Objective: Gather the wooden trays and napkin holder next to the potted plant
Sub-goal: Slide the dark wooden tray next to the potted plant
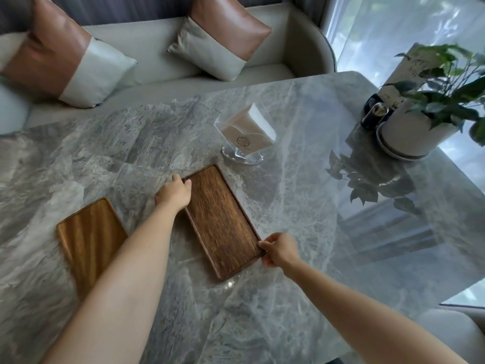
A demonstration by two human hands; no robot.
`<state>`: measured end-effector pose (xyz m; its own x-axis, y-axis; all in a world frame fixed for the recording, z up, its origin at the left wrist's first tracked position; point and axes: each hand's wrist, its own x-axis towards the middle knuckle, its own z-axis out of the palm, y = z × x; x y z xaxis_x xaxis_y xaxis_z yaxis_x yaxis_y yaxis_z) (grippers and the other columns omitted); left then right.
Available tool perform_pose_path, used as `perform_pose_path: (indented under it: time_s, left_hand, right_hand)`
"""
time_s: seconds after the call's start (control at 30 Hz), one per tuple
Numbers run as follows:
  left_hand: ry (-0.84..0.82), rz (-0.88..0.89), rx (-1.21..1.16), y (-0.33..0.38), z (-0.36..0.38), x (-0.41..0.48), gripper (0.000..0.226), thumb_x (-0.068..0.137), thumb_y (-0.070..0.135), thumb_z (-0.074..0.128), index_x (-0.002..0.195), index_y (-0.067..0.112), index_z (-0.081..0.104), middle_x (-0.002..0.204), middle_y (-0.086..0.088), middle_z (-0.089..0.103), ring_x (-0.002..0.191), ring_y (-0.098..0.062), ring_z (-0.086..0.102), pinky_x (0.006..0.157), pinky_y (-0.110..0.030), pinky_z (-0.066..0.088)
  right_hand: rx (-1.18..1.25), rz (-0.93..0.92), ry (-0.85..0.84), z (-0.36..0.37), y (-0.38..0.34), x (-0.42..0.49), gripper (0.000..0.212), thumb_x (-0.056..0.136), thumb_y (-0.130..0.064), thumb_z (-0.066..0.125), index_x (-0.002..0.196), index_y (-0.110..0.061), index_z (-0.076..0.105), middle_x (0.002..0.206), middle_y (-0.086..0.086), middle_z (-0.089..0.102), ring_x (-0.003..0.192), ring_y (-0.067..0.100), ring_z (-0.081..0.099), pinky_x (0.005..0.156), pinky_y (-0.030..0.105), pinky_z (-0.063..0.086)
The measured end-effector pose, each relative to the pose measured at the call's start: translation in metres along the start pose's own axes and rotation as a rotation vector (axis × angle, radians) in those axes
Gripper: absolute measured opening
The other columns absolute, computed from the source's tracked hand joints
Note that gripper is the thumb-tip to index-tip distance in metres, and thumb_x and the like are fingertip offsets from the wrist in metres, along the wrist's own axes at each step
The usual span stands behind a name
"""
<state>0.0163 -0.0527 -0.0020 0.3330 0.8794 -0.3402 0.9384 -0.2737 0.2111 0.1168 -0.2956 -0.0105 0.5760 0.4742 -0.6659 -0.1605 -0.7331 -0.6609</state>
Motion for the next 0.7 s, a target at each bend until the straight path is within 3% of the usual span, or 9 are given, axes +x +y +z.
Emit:
perform_pose_path:
  time_s: [0.37, 0.53, 0.7]
  left_hand:
    - [-0.093, -0.078, -0.231, 0.113, 0.035, -0.048, 0.047, 0.097, 0.032, 0.034, 0.128, -0.002, 0.042, 0.132, -0.031, 0.048, 0.122, -0.043, 0.046, 0.101, -0.042, 0.038]
    - [-0.131, -0.061, -0.249, 0.178, 0.057, -0.058, 0.047, 0.097, 0.032, 0.034, 0.128, -0.001, 0.042, 0.133, -0.030, 0.048, 0.122, -0.041, 0.046, 0.101, -0.041, 0.038]
    - [-0.134, 0.003, -0.241, 0.244, 0.070, -0.051, 0.046, 0.097, 0.029, 0.034, 0.125, -0.005, 0.044, 0.132, -0.031, 0.049, 0.123, -0.042, 0.046, 0.100, -0.041, 0.039]
  right_hand:
    - [-0.106, -0.031, 0.102, -0.154, 0.023, 0.027, 0.023, 0.083, -0.014, 0.065, 0.061, -0.010, 0.060, 0.036, 0.003, 0.056, 0.033, 0.014, 0.053, 0.036, 0.021, 0.047]
    - [-0.154, -0.025, 0.142, -0.223, 0.036, 0.047, 0.021, 0.082, -0.016, 0.066, 0.061, -0.012, 0.061, 0.046, 0.008, 0.058, 0.045, 0.022, 0.055, 0.052, 0.032, 0.050]
    - [-0.127, -0.009, 0.180, -0.281, 0.044, 0.074, 0.023, 0.082, -0.017, 0.067, 0.060, -0.014, 0.061, 0.049, 0.006, 0.060, 0.042, 0.018, 0.055, 0.043, 0.024, 0.049]
